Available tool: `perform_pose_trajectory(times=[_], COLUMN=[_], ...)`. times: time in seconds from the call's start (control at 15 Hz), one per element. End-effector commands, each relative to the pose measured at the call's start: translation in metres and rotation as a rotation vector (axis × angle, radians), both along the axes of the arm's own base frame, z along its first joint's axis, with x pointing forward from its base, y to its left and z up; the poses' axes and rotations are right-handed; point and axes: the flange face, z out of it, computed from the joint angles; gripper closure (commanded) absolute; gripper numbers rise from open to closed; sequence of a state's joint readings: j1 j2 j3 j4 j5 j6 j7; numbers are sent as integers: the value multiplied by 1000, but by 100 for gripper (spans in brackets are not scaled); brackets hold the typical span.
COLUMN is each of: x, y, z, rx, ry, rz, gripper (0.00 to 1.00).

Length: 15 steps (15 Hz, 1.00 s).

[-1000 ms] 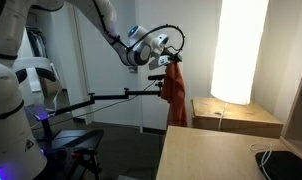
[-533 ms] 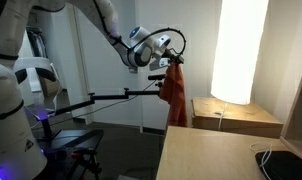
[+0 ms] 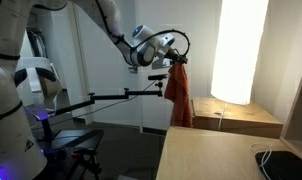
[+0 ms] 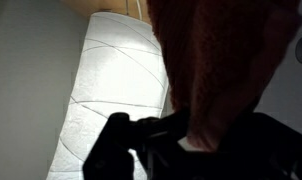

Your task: Unfold the orange towel

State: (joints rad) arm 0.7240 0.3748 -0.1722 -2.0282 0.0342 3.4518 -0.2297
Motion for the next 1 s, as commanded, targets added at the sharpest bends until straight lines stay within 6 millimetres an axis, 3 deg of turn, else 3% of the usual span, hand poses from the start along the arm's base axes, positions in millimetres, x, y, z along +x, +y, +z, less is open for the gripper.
perform_pose_trajectory(times=[0.0, 0.27, 0.93], x=[-1, 1, 20], y=[1, -6, -56], z=[0, -6, -17], rx=[0, -2, 68], ry=[0, 11, 70], rz=[2, -5, -100], gripper=[100, 100, 100])
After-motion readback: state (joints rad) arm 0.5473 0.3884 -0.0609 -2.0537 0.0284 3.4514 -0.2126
